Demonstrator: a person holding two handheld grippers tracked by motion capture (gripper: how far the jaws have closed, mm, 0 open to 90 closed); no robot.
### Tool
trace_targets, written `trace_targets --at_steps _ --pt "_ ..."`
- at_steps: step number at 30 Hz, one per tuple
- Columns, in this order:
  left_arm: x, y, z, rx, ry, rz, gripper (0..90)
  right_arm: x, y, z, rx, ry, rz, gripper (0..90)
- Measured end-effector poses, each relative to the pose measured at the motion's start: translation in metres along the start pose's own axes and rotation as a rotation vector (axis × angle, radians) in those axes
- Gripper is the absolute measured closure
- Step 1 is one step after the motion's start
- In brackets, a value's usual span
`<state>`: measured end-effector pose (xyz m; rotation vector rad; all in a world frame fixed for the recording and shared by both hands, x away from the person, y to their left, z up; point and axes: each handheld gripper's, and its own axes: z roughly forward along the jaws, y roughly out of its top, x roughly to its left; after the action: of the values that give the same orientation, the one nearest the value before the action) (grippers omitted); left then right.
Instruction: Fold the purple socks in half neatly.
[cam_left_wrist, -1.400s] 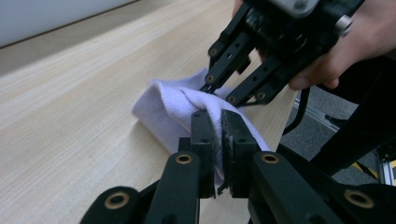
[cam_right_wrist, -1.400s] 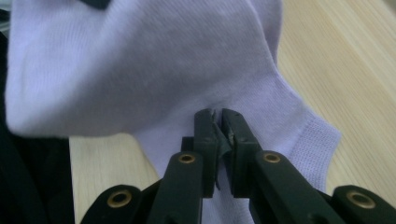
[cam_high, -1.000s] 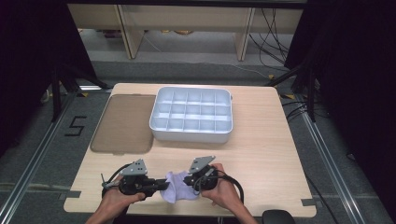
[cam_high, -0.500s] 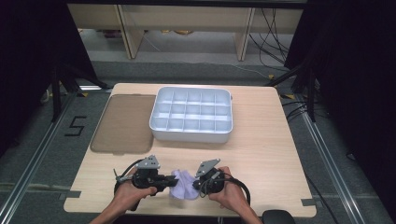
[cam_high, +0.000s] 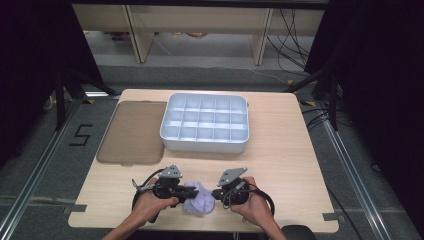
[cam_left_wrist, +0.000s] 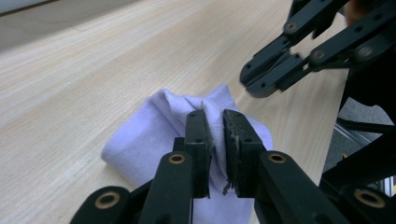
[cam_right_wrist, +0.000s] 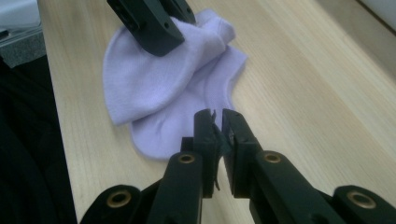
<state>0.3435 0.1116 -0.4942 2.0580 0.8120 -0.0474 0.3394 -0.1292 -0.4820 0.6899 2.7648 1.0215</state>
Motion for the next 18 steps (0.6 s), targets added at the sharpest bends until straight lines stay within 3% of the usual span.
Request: trace_targets --at_steps 5,12,13,15,18 --pt "-0.001 0.001 0.006 0.011 0.004 0.007 79.6 0.000 -0.009 -0.008 -0.009 -0.020 0.047 84.9" --pt "0.000 0.000 0.011 0.017 0.012 0.032 75.0 0.002 -0.012 -0.011 -0.003 -0.010 0.036 84.7" --pt "-0.002 0.000 0.011 0.009 0.006 0.020 75.0 0.002 -0.012 -0.012 -0.012 -0.015 0.033 84.6" --pt "-0.001 0.001 0.010 0.003 -0.005 0.022 66.8 0.001 -0.013 -0.011 -0.025 -0.014 0.035 84.2" --pt "-0.001 0.002 0.006 -0.019 -0.022 0.020 64.9 0.000 -0.013 -0.011 -0.025 -0.009 0.033 84.2"
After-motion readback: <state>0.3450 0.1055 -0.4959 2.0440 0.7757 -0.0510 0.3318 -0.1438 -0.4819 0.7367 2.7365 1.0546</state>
